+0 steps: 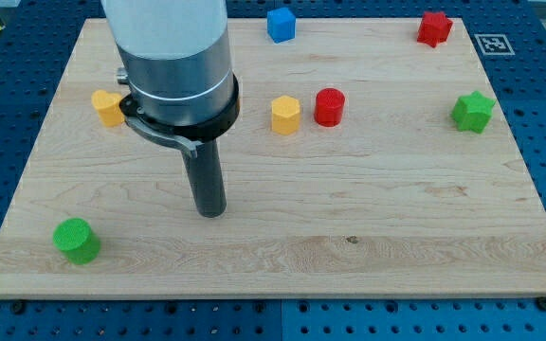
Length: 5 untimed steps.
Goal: Move your arm towards the yellow hexagon
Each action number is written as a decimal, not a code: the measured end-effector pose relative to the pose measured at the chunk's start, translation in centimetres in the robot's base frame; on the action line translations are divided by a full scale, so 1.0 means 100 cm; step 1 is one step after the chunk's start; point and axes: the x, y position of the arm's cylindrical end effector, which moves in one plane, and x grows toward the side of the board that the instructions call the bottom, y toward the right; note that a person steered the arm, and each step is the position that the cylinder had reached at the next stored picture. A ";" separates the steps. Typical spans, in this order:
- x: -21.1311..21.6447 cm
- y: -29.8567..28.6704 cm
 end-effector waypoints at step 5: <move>-0.152 -0.055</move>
